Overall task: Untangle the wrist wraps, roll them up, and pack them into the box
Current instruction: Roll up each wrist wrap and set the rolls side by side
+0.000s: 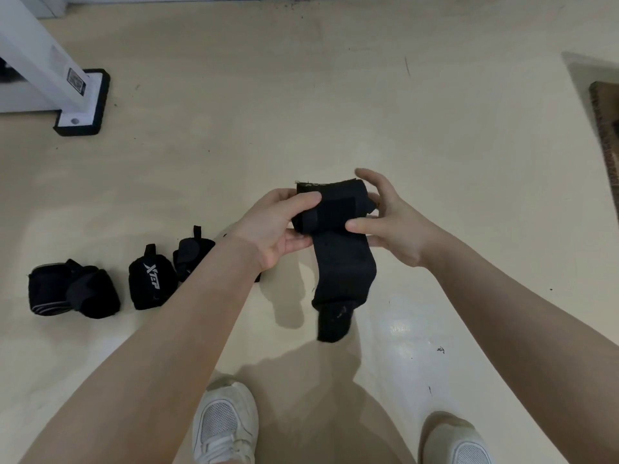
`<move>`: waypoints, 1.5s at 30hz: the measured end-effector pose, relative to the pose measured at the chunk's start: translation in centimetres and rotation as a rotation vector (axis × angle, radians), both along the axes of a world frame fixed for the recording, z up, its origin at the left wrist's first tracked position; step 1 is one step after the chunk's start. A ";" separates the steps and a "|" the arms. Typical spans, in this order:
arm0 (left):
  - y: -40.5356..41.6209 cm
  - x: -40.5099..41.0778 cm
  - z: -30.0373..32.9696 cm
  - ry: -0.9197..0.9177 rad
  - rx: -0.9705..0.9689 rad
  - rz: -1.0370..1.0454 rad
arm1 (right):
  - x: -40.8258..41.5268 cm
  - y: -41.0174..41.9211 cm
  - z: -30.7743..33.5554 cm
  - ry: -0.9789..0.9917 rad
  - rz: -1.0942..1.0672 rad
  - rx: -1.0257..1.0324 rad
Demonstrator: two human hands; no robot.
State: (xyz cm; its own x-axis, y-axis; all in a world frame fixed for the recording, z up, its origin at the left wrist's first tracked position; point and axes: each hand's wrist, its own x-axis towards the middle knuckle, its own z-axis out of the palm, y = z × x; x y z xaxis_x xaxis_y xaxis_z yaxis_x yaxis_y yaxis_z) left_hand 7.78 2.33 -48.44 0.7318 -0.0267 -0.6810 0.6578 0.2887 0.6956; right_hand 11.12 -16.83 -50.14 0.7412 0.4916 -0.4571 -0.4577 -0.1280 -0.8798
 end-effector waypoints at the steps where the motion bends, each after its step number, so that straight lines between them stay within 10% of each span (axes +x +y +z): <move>1: -0.1 0.1 0.0 -0.044 0.031 0.020 | 0.0 -0.2 -0.2 0.084 -0.031 0.020; 12: 0.2 -0.9 -0.7 -0.520 0.392 -0.212 | 0.4 0.0 0.2 0.252 -0.158 0.192; 21: 0.3 -1.0 -1.6 -0.044 -0.019 -0.055 | 0.3 0.8 0.8 -0.110 -0.184 0.080; 34: -0.5 -1.0 -1.3 -0.132 -0.083 0.058 | 0.1 1.0 0.0 -0.369 -0.115 -0.052; 45: 0.5 -1.0 -2.1 -0.584 0.683 -0.306 | 0.3 -0.6 -0.2 -0.308 0.174 -0.215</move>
